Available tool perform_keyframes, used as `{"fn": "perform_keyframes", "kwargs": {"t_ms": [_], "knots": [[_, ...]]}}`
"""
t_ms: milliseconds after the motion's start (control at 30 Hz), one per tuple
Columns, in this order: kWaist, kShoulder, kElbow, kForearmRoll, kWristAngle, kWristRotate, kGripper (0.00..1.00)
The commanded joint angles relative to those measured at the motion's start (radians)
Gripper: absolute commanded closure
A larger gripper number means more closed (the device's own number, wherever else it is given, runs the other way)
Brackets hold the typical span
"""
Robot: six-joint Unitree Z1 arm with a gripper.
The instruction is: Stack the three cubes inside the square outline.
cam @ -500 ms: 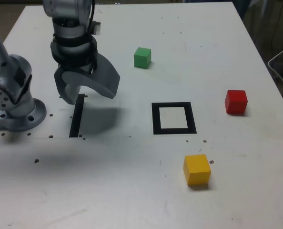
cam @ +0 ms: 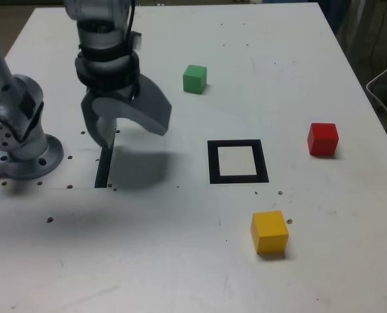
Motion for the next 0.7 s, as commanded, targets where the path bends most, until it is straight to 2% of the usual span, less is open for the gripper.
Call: {"fn": "perform_keyframes", "kwargs": {"t_ms": [0, 300, 467, 667], "knots": [[-0.002, -0.004, -0.036, 0.025, -0.007, -0.001, 0.02], [-0.046, 0.103, -0.315, 0.209, -0.029, -0.002, 0.03], [-0.057, 0.173, -0.422, 0.226, -0.050, -0.002, 0.03], [-0.057, 0.277, -0.570, 0.250, -0.045, -0.002, 0.03]]}}
